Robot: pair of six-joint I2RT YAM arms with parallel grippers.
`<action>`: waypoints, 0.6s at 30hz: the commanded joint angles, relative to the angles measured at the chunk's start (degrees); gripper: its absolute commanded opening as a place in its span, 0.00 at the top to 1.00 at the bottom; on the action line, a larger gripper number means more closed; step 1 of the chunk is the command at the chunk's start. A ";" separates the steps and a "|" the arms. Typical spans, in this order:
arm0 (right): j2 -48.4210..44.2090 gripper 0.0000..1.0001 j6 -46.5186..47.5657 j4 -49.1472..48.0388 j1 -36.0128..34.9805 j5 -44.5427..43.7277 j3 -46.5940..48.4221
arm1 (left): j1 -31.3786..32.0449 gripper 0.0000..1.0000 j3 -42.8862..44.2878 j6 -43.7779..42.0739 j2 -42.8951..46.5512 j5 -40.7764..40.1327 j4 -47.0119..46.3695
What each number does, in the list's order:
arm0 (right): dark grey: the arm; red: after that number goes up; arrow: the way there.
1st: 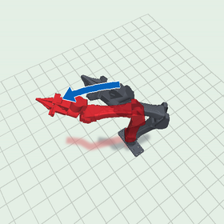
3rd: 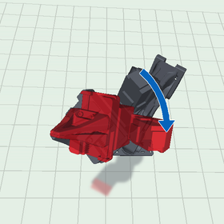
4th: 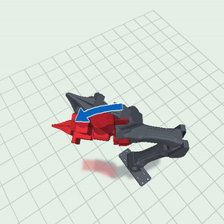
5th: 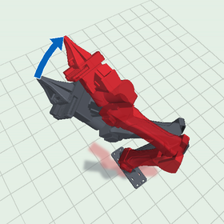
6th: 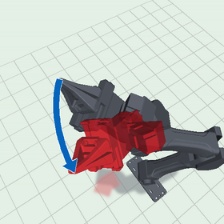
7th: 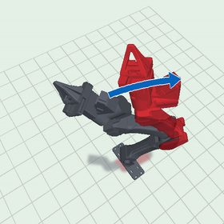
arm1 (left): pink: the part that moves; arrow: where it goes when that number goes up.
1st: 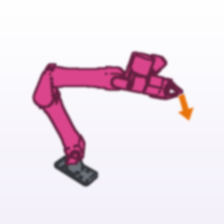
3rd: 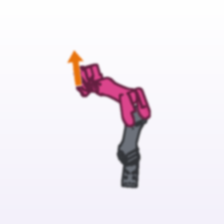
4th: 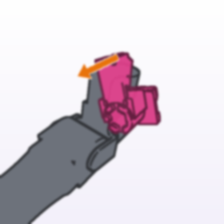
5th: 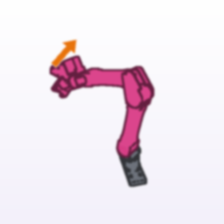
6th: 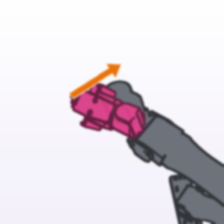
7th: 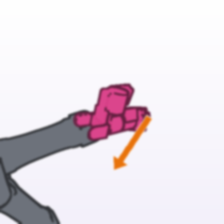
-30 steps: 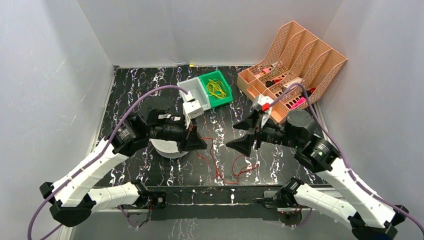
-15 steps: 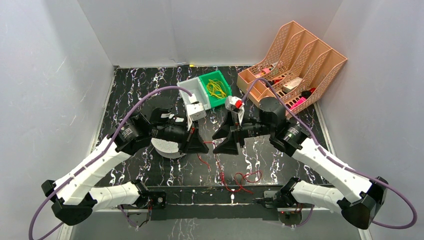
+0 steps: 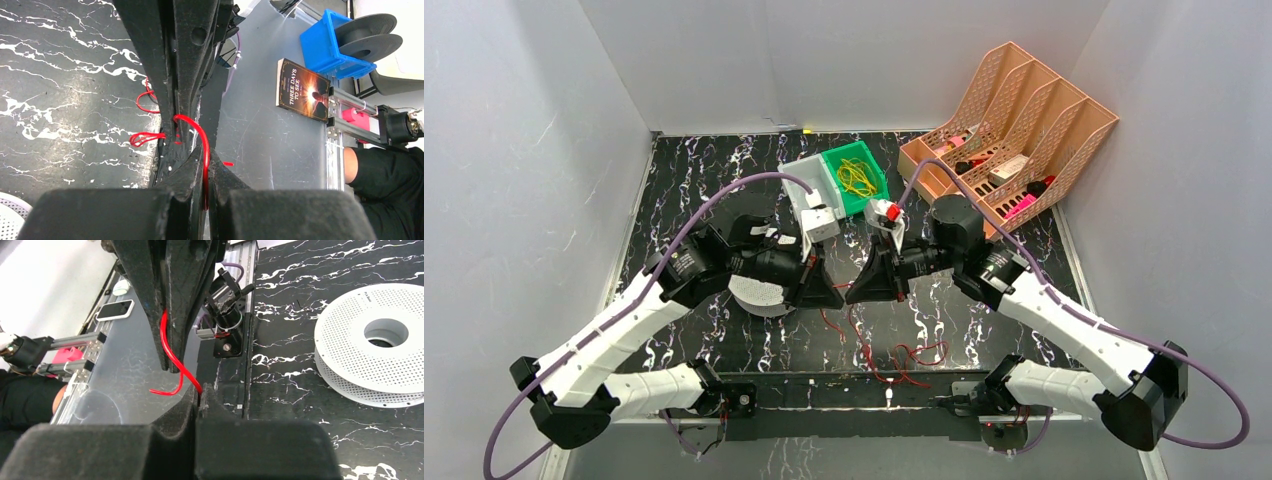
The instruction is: Wrap the cables
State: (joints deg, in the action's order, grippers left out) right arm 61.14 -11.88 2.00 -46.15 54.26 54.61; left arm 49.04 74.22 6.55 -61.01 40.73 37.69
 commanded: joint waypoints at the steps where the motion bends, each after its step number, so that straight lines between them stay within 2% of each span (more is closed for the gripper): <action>1: -3.50 1.00 -0.16 -3.99 0.01 -0.51 -0.88 | 0.08 0.93 -1.20 -0.04 -0.06 -0.61 -0.69; 2: -4.41 1.00 -0.48 -4.36 0.01 -1.57 -1.45 | 0.09 0.83 -1.37 -0.04 0.20 -2.70 -0.69; 5: -7.15 1.00 -0.99 -3.00 0.01 -6.88 -2.49 | 0.09 0.61 -1.72 0.27 1.67 -9.64 -1.50; 10: -8.95 1.00 -1.60 4.72 0.01 -17.78 -1.18 | 0.02 0.29 -2.25 0.91 5.70 -22.08 -3.73; 15: -10.40 1.00 -2.34 10.84 0.01 -29.88 0.09 | 0.07 0.10 -2.78 0.99 8.97 -29.65 -5.30; 18: -10.32 1.00 -3.86 14.98 0.01 -38.55 1.59 | 0.10 0.05 -3.76 0.85 9.54 -35.50 -4.65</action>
State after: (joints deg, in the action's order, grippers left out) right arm 51.94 -13.67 11.38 -46.15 29.82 52.07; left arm 49.04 71.64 7.46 -52.77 15.05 33.93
